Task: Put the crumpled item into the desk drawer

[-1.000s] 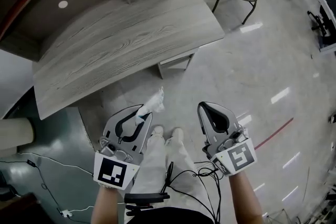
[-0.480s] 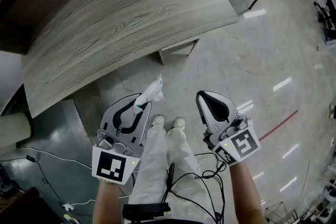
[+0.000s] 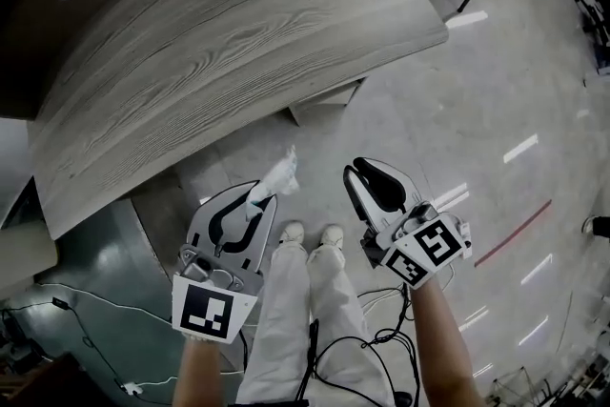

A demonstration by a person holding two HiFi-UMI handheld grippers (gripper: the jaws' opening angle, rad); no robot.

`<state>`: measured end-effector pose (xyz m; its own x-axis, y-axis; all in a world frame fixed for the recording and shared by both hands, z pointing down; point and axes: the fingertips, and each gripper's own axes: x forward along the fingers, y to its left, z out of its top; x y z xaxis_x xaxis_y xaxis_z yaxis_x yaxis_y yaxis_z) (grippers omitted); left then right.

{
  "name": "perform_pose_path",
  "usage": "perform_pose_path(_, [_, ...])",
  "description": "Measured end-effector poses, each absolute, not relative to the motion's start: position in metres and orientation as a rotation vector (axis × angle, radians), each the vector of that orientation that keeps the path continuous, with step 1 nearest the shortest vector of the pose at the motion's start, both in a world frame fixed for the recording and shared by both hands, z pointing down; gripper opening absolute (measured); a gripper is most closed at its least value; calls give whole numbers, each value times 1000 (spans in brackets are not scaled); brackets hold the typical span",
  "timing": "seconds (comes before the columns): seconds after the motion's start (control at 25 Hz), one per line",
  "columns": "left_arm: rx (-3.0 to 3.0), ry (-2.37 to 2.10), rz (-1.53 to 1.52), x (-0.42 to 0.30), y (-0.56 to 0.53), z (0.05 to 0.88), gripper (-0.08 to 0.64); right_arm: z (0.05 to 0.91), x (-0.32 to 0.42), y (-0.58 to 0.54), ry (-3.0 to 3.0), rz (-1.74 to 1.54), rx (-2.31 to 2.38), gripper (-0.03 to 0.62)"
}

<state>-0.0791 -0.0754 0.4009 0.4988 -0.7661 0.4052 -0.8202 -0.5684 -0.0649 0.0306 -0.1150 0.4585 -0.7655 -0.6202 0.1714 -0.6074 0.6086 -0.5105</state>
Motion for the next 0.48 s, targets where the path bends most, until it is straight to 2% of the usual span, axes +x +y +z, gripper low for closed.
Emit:
perform_pose_path(0.12, [2597,-1360,608,-76,-78,413,58,479,29,-124,2743,-969,-1040,105])
perform_pose_path(0.48, [2615,-1303,648,-70,-93,446,58,537,24,-169,2557,-1191,-999,116])
